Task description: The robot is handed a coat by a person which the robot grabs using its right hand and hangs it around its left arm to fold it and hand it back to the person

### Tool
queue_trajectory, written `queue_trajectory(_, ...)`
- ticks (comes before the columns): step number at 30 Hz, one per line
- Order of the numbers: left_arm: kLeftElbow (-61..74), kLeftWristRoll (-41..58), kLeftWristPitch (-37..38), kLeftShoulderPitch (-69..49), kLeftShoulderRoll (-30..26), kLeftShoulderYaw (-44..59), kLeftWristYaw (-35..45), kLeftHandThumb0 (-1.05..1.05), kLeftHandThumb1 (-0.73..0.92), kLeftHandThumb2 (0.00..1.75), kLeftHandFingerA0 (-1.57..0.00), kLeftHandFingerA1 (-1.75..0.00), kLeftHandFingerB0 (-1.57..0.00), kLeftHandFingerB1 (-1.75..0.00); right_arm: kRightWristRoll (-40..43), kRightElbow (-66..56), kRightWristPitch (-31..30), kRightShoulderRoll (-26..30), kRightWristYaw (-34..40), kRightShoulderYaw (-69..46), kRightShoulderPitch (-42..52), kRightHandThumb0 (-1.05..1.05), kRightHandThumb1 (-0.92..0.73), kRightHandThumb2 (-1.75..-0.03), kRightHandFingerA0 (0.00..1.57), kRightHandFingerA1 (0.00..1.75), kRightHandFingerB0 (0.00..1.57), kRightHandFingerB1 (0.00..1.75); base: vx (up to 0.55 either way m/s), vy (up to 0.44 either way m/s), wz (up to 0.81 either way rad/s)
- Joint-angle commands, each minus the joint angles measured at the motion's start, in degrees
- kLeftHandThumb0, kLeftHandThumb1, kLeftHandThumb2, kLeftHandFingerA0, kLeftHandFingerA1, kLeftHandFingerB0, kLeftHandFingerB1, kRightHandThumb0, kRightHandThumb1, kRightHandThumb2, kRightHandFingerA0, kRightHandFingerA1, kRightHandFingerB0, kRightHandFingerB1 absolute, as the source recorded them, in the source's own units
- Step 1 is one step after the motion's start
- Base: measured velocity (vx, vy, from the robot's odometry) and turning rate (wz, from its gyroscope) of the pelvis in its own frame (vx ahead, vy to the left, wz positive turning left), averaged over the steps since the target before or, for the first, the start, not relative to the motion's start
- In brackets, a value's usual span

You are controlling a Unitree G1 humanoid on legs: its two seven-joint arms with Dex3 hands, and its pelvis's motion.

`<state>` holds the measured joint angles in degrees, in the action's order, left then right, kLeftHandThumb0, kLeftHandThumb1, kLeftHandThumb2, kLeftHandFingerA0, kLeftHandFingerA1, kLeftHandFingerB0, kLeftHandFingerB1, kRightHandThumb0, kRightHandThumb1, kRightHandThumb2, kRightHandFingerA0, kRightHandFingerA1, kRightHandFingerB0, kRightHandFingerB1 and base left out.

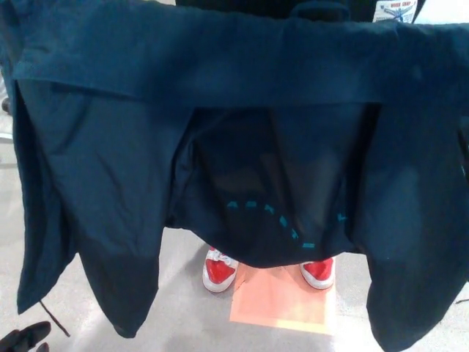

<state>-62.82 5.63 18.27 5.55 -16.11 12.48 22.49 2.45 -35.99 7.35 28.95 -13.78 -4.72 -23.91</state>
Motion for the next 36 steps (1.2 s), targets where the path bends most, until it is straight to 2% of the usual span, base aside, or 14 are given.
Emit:
queue_trajectory(1, 0.97, -1.11, 3.66, 0.23, -2.70, -1.04, 1.94, -0.77, 0.79, 1.07, 0.00, -0.31, -0.11, -0.31, -5.99, 14.40, -19.38, 7.27, -16.71, 13.24, -23.86, -0.84, -0.92, -1.29, 0.00, 0.16, 0.00, 0.18, 0.00, 0.000, 0.00)
queue_trajectory(5, 0.53, -0.38, 3.78, 0.02, -2.40, -0.59, 1.84, -0.79, 0.76, 1.05, -0.01, -0.33, -0.11, -0.35, -10.77, 22.33, -20.66, 7.72, -21.14, 20.18, -29.39, -0.87, -0.92, -1.31, 0.00, 0.13, 0.00, 0.14, 0.00, 0.000, 0.00)
queue_trajectory(6, 0.52, -0.60, 3.85, -0.05, -2.41, -0.74, 1.52, -0.70, 0.92, 0.70, -0.08, -0.27, -0.11, -0.28, -11.08, 23.76, -21.07, 7.60, -21.96, 21.40, -30.41, -0.88, -0.92, -1.30, 0.00, 0.12, 0.00, 0.14, 0.00, 0.000, 0.00)
queue_trajectory(9, 0.59, -0.58, 3.89, -0.19, -2.39, -0.82, 1.49, -0.69, 0.92, 0.70, -0.09, -0.28, -0.11, -0.29, -12.52, 29.03, -21.64, 6.57, -23.62, 25.60, -33.86, -0.86, -0.89, -1.28, 0.00, 0.15, 0.00, 0.17, 0.00, 0.000, 0.00)
queue_trajectory(10, 0.39, 0.00, 4.11, -0.14, -2.23, -0.43, 2.14, -0.69, 0.72, 1.05, -0.04, -0.38, -0.04, -0.39, -15.04, 32.74, -20.47, 5.75, -24.32, 28.17, -35.75, -0.94, -0.86, -1.04, 0.00, 0.05, 0.00, 0.15, 0.00, 0.000, 0.00)
queue_trajectory(14, 0.59, -0.07, 3.38, 0.06, -2.07, -0.36, 1.33, -0.71, 0.72, 1.05, -0.03, -0.40, -0.07, -0.40, -18.29, 39.93, -19.19, 4.69, -26.40, 33.30, -40.15, -0.93, -0.82, -1.00, 0.00, 0.04, 0.00, 0.14, 0.00, 0.000, 0.00)
queue_trajectory(15, 0.96, -0.10, 2.76, -0.10, -1.96, -0.40, 1.02, -0.72, 0.73, 1.05, -0.04, -0.40, -0.05, -0.42, -18.83, 41.22, -19.10, 4.74, -27.07, 34.55, -40.98, -0.85, -0.86, -1.25, 0.00, 0.17, 0.00, 0.20, 0.00, 0.000, 0.00)
queue_trajectory(16, 1.17, 0.25, 2.30, -0.10, -1.93, -0.25, 1.53, -0.69, 0.73, 1.05, -0.04, -0.39, -0.04, -0.39, -19.94, 42.60, -18.54, 4.85, -27.98, 36.01, -41.93, -0.93, -0.84, -1.02, 0.00, 0.05, 0.00, 0.16, 0.00, 0.000, 0.00)
queue_trajectory(20, 1.21, -0.60, 2.58, -0.12, -2.42, -1.04, 1.94, -0.68, 0.76, 1.08, -0.03, -0.36, -0.03, -0.36, -20.96, 46.78, -17.25, 4.40, -30.30, 39.49, -43.85, -0.91, -0.86, -1.25, 0.00, 0.13, 0.00, 0.17, 0.00, 0.000, 0.00)
queue_trajectory(21, 1.35, -0.56, 2.02, -0.12, -2.28, -0.94, 1.18, -0.67, 0.92, 0.72, -0.09, -0.28, -0.10, -0.29, -20.84, 47.16, -17.06, 4.34, -31.29, 40.41, -43.84, -0.90, -0.82, -1.22, 0.00, 0.14, 0.00, 0.18, 0.00, 0.000, 0.00)
queue_trajectory(22, 1.51, -0.62, 1.93, -0.16, -2.34, -0.99, 1.09, -0.68, 0.92, 0.72, -0.09, -0.29, -0.10, -0.29, -20.79, 47.26, -16.87, 4.38, -31.61, 40.70, -43.84, -0.92, -0.82, -1.22, 0.00, 0.13, 0.00, 0.16, 0.00, 0.000, 0.00)
queue_trajectory(25, 1.85, -0.41, 1.99, 0.11, -2.67, -1.18, 2.51, -0.68, 0.92, 0.73, -0.07, -0.28, -0.08, -0.28, -20.06, 46.04, -15.25, 5.29, -35.13, 42.12, -43.11, -0.94, -0.79, -1.21, 0.00, 0.12, 0.00, 0.16, 0.00, 0.000, 0.00)
queue_trajectory(26, 1.85, 0.05, 2.41, -0.02, -2.48, -0.88, 2.91, -0.77, 0.78, 1.07, -0.07, -0.33, -0.07, -0.34, -19.82, 45.87, -14.83, 5.49, -36.21, 42.41, -42.67, -0.97, -0.80, -1.20, 0.00, 0.09, 0.00, 0.13, 0.00, 0.000, 0.00)
queue_trajectory(36, 1.34, 0.76, 2.50, -0.28, -2.36, -0.06, 4.25, -0.76, 0.78, 1.07, -0.06, -0.32, -0.06, -0.31, -19.95, 49.36, -16.87, 5.58, -45.01, 42.67, -46.23, -0.99, -0.61, -1.02, 0.00, 0.02, 0.00, 0.06, 0.00, 0.000, 0.00)
